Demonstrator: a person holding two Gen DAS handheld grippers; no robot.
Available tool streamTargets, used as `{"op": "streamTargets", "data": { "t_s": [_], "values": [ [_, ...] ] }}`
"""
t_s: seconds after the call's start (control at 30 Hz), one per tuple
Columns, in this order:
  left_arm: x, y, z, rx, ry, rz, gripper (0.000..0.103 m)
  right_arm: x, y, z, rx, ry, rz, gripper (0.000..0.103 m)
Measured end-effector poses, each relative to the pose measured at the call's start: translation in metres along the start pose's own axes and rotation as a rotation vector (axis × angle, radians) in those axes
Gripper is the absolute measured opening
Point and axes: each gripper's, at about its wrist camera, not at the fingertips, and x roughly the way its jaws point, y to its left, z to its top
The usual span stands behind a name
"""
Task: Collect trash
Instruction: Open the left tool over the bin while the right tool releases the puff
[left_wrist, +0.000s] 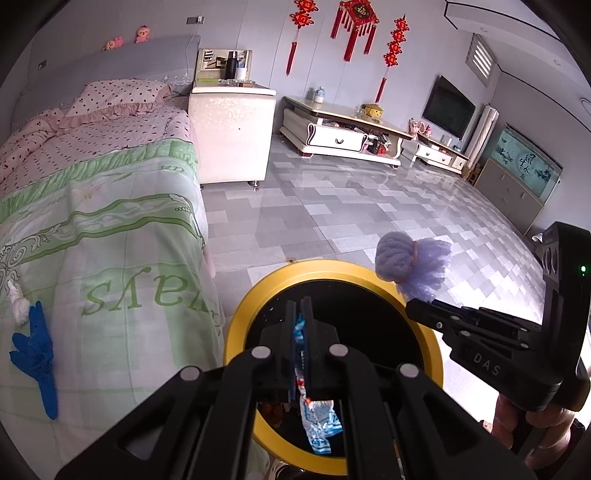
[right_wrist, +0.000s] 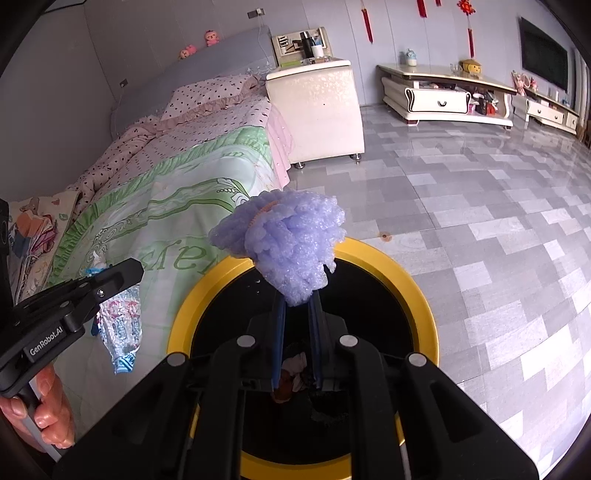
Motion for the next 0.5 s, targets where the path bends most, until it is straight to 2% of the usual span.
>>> {"op": "streamTargets", "data": {
  "t_s": [0.23, 0.3, 0.37, 0.4, 0.47, 0.5],
  "values": [
    [0.005, -0.004, -0.002, 0.004, 0.019, -0.012, 0.003, 0.003, -0.007, -0.002, 0.015, 0.003, 0.003, 0.012],
    [0.005, -0.005, -0.003, 0.001, 0.020, -0.011, 0.007, 0.002, -0.006, -0.001, 0.019, -0.001, 0.001, 0.015],
    [0.005, -0.002, -0.003, -0.009, 0.018, -0.011, 0.021, 0.000, -0.008, -0.001, 0.024, -0.003, -0.003, 0.017],
    [0.004, -0.002, -0.003, -0.012, 0.015, -0.013, 0.025, 0.000, -0.009, -0.001, 0.028, -0.005, -0.006, 0.020],
    [0.001, 0.000, -0.003, -0.018, 0.004, -0.015, 0.042, -0.003, -0.012, -0.002, 0.043, -0.012, -0.010, 0.027],
    [0.000, 0.000, -0.003, -0.021, -0.001, -0.016, 0.044, -0.004, -0.014, -0.002, 0.050, -0.013, -0.010, 0.030]
  ]
}}
